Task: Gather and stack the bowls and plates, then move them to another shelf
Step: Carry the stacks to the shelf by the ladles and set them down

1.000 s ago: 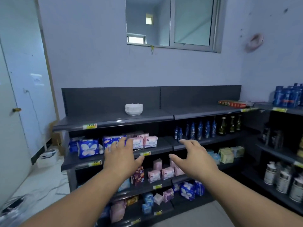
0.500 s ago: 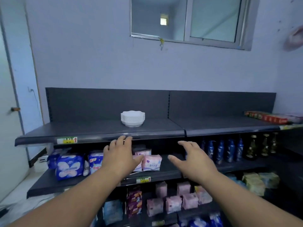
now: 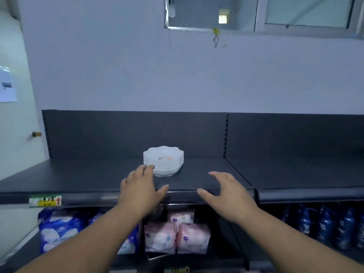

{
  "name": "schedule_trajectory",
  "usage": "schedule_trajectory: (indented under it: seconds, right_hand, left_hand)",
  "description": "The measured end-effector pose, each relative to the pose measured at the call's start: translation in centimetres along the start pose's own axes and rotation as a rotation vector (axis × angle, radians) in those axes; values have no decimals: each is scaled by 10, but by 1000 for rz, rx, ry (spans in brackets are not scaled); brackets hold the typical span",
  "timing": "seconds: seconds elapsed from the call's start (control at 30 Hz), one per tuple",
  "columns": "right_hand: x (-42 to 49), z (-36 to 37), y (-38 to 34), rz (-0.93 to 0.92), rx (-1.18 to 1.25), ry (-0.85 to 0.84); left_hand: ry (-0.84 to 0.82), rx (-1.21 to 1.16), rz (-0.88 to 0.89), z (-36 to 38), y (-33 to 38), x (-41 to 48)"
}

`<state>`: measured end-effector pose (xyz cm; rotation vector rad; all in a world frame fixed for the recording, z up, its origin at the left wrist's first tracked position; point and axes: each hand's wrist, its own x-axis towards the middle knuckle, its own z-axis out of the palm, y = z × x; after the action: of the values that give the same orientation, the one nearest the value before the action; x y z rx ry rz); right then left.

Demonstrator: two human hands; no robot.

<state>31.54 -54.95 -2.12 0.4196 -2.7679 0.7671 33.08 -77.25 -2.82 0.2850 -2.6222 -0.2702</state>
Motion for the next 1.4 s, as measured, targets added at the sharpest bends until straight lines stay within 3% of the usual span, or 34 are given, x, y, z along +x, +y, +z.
schedule_trajectory:
  seconds: [0.27,0.4,0.63,0.73,0.87,1.07,1.4]
  right_hand:
    - [136,60,-20,20,36,-30]
    - [191,78,-29,62,186,-24]
    - [251,105,-24,231,426,-198]
    - [265,115,-20,275,516,-285]
    - [270,119,-18,239,593,-301]
    - [262,105,-24,147,659,-266]
    - [191,70,-36,-165,736,-335]
  left_hand:
    - [-15,-223,-31,48,-39,126]
    - [-60,-442,-133,57,-50,178]
    - [-418,-852,-489,83,-66,216]
    - [-528,-1036,-452,88,-65,218]
    - [-453,-1090,-461,88,-60,215]
    - [-174,-1079,-531,71,-47,193]
    - [158,-959,-594,17,-19,81]
